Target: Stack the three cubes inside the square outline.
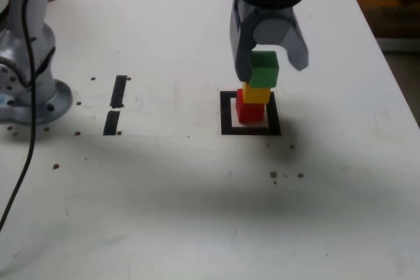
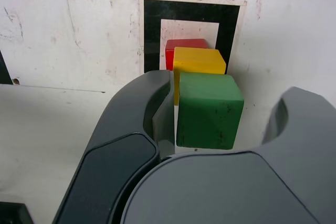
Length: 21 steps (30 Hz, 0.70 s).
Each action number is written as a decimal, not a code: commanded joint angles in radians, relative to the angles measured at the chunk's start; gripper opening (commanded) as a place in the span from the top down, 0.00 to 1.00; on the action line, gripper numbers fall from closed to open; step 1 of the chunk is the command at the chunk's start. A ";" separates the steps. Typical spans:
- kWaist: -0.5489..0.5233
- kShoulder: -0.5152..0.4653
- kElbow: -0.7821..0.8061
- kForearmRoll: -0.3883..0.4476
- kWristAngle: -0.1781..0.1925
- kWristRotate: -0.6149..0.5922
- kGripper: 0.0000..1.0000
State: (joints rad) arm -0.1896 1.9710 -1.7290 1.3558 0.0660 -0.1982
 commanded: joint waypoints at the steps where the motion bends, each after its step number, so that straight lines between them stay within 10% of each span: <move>1: 0.002 -0.015 0.002 0.000 0.007 0.000 0.18; 21: -0.002 -0.302 0.250 0.044 0.085 -0.120 0.00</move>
State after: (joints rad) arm -0.1906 1.6762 -1.4815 1.3993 0.1518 -0.3179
